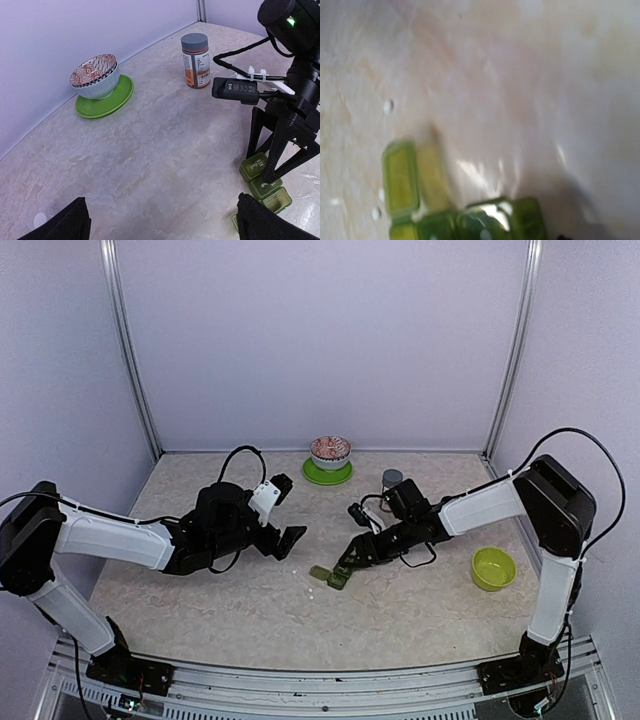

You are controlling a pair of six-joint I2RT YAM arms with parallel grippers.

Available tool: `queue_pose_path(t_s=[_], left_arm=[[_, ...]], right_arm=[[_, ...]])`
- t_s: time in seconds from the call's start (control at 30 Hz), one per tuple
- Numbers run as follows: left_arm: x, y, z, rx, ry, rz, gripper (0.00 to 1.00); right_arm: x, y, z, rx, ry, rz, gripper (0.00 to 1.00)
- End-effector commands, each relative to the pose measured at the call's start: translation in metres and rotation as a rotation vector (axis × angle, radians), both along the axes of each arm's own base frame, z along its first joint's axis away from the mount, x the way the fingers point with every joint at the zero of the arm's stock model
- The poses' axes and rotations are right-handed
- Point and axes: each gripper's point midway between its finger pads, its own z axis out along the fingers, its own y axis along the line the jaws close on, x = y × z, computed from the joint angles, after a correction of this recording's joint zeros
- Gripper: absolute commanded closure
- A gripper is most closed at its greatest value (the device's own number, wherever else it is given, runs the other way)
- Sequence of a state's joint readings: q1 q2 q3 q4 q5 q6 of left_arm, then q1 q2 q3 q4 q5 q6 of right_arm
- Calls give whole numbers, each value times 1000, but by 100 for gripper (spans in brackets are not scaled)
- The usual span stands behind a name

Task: Sort the pills into containers
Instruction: Move the pill container to the center of the board.

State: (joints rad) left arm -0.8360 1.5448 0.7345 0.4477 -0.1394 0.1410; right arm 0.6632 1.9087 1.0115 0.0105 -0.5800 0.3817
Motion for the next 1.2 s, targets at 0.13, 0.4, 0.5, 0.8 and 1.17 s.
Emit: queue_pose_path(t_s=[0.13,0.4,0.5,0.8,1.17], left_arm=[[3,6,11,-28,-27,19,1],[3,4,8,-26,-21,13,1],[3,4,9,-27,-21,14,1],[3,5,8,-28,-21,16,1],[3,7,12,-31,-30,23,1]], right_arm=[[5,25,-1,76,50,39,35],[1,45,16,179,85,75,35],[0,55,18,205,98,93,35],[15,66,20,183,53,65,34],[-3,12,27,-34,-190,107,27]])
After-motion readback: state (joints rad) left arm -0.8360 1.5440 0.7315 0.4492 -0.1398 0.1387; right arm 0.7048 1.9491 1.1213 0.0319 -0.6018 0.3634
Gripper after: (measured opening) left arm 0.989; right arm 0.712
